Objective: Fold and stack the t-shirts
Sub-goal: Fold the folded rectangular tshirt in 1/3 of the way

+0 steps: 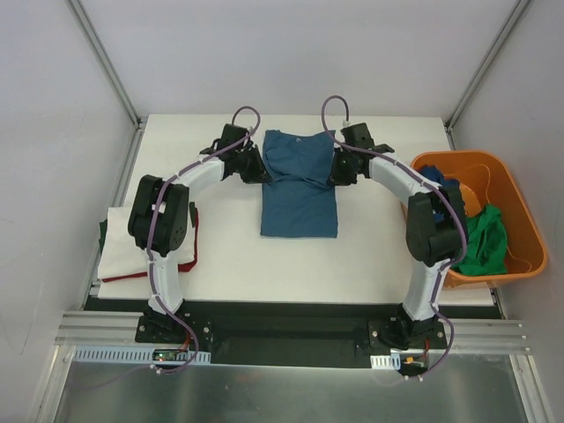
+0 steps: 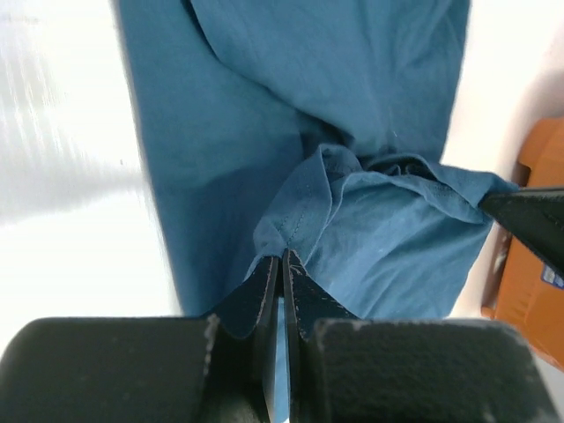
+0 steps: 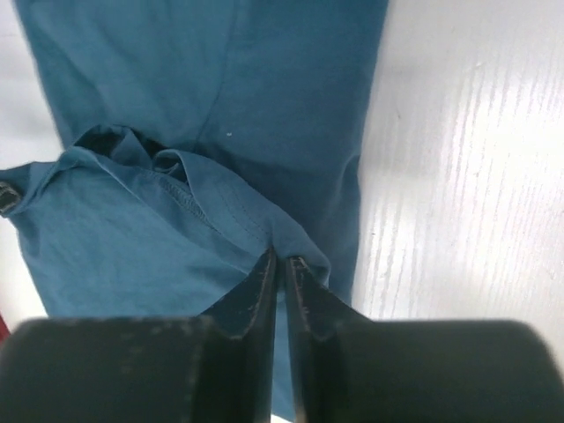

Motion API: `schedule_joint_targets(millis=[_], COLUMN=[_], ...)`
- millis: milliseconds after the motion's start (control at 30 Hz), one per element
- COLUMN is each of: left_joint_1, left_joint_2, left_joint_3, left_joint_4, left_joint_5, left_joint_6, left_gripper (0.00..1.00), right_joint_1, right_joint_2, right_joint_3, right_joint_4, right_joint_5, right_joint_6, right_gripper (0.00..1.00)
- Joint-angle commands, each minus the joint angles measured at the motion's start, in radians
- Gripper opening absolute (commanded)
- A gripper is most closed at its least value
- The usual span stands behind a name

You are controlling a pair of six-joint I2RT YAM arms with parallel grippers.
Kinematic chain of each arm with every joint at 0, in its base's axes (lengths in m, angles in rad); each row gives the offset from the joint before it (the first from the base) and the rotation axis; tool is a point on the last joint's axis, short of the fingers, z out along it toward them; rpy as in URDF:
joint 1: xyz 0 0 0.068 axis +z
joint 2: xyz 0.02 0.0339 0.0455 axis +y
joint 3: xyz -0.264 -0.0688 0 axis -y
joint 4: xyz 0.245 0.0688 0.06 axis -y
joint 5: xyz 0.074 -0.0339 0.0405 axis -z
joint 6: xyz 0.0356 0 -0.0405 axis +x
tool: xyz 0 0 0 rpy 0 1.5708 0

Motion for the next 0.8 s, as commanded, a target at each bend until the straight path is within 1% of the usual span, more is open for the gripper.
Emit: schedule_joint_targets(millis=[0,33,67,100,133,167,200,233,267,300,367,400,433,500,533,567,667,767], left_joint_1=[0.011,0.011,0.011,0.011,0.011,0.011,0.01,0.01,0.01,0.004,-0.011,-0.021,-0.045,-0.068,-0.091,-0.1,-0.143,-0.163], left_joint_2=[0.066,0.071,0.074,0.068,0.059,0.046,0.008,-0.016,-0.044,-0.108,-0.17,-0.228,-0.253,-0.311,-0.323,-0.334,-0.348,-0.313], left_joint_3=[0.098,0.124,0.136,0.145,0.161,0.162,0.161,0.139,0.123,0.103,0.032,0.011,-0.031,-0.071,-0.106,-0.124,-0.184,-0.214], left_joint_4=[-0.034,-0.052,-0.058,-0.065,-0.078,-0.083,-0.088,-0.089,-0.091,-0.091,-0.089,-0.089,-0.089,-0.08,-0.074,-0.069,-0.029,0.018], left_joint_5=[-0.029,-0.045,-0.048,-0.046,-0.043,-0.042,-0.042,-0.04,-0.04,-0.039,-0.069,-0.074,-0.074,-0.054,-0.045,-0.039,-0.045,-0.031], left_joint_6=[0.0,-0.001,0.0,0.003,0.007,0.008,0.013,0.013,0.013,0.007,0.007,0.004,0.005,-0.001,-0.006,-0.013,-0.046,-0.085], left_gripper=[0.03,0.1,0.19,0.24,0.35,0.43,0.55,0.62,0.68,0.99,0.99,0.99,0.99,0.99,0.99,0.99,0.99,0.99], right_joint_1=[-0.012,-0.013,-0.013,-0.013,-0.013,-0.011,-0.011,-0.009,-0.008,-0.006,0.004,0.01,0.017,0.018,0.018,0.018,0.023,0.024], right_joint_2=[0.063,0.074,0.082,0.085,0.08,0.072,0.044,0.025,0.001,-0.051,-0.114,-0.182,-0.217,-0.315,-0.345,-0.386,-0.399,-0.365], right_joint_3=[0.112,0.132,0.165,0.175,0.184,0.192,0.195,0.186,0.175,0.135,0.078,0.036,-0.045,-0.147,-0.238,-0.277,-0.365,-0.393], right_joint_4=[-0.051,-0.073,-0.106,-0.117,-0.128,-0.154,-0.162,-0.165,-0.169,-0.171,-0.145,-0.128,-0.107,-0.006,0.033,0.118,0.235,0.269], right_joint_5=[0.033,0.039,0.048,0.053,0.053,0.052,0.052,0.046,0.032,0.024,0.0,-0.016,-0.039,-0.169,-0.215,-0.306,-0.404,-0.407], right_joint_6=[-0.003,-0.009,-0.012,-0.015,-0.03,-0.032,-0.035,-0.041,-0.041,-0.038,-0.029,-0.023,-0.014,0.032,0.057,0.094,0.144,0.169], right_gripper=[0.17,0.22,0.32,0.4,0.51,0.71,0.81,0.94,0.97,0.97,0.97,0.97,0.97,0.97,0.97,0.97,0.97,0.97])
